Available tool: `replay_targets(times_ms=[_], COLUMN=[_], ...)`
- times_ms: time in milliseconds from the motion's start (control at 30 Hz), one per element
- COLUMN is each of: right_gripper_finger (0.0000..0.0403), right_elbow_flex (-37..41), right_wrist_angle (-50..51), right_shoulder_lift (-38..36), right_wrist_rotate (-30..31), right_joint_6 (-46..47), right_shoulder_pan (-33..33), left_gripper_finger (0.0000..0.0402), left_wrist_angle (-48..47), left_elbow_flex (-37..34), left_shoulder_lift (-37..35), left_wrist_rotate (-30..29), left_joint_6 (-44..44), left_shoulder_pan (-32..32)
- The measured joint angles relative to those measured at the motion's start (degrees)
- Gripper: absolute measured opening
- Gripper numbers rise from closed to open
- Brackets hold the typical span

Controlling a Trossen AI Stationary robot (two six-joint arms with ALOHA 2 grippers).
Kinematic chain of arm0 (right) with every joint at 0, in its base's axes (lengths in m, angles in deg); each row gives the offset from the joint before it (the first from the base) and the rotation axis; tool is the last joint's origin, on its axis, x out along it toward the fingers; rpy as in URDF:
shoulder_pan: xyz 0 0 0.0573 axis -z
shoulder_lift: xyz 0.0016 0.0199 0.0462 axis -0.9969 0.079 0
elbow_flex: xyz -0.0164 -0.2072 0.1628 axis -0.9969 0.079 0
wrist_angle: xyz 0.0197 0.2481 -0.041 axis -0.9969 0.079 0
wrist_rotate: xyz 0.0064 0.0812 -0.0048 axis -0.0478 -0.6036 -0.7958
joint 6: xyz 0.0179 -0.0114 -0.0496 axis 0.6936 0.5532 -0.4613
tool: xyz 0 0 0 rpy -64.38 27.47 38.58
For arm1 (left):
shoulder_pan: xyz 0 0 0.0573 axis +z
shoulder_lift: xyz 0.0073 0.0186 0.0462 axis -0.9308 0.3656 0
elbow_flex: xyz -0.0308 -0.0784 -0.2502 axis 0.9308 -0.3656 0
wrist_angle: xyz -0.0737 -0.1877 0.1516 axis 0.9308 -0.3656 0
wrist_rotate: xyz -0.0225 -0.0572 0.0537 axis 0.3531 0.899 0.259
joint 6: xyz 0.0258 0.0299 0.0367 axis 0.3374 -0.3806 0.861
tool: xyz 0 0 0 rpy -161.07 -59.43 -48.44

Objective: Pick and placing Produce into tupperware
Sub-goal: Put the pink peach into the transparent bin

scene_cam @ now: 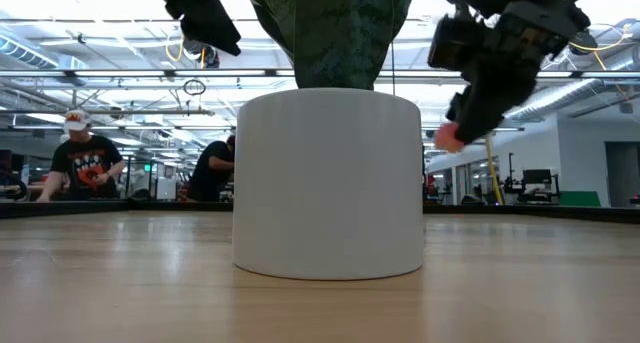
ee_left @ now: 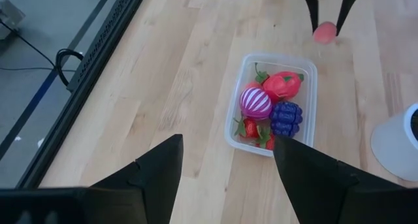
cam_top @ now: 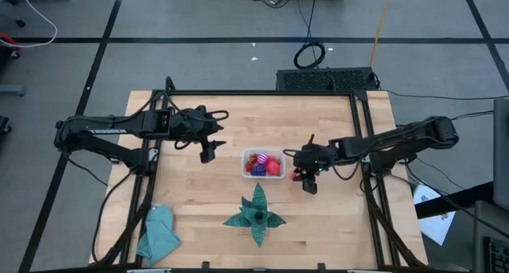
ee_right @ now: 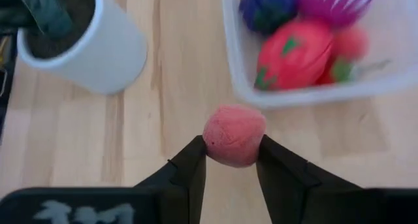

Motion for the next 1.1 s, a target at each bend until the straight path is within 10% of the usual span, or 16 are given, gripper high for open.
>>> replay_targets(times_ms=[1100], right_gripper_finger=[0.0112], right_elbow_flex=[-7.69], right_wrist_angle=[-6.06], right_shoulder_lift=[14.29], right_wrist_rotate=[-3.09], right_joint_6=[-18.14], right_shoulder_pan=[12.93], left_gripper_finger=[0.0244], left_wrist_angle=[0.89], left_elbow_flex=[-0.02], left_shoulder_lift=[0.00], left_wrist_rotate=[-0.05], left_joint_6=[0.47], left_shoulder_pan=[0.00])
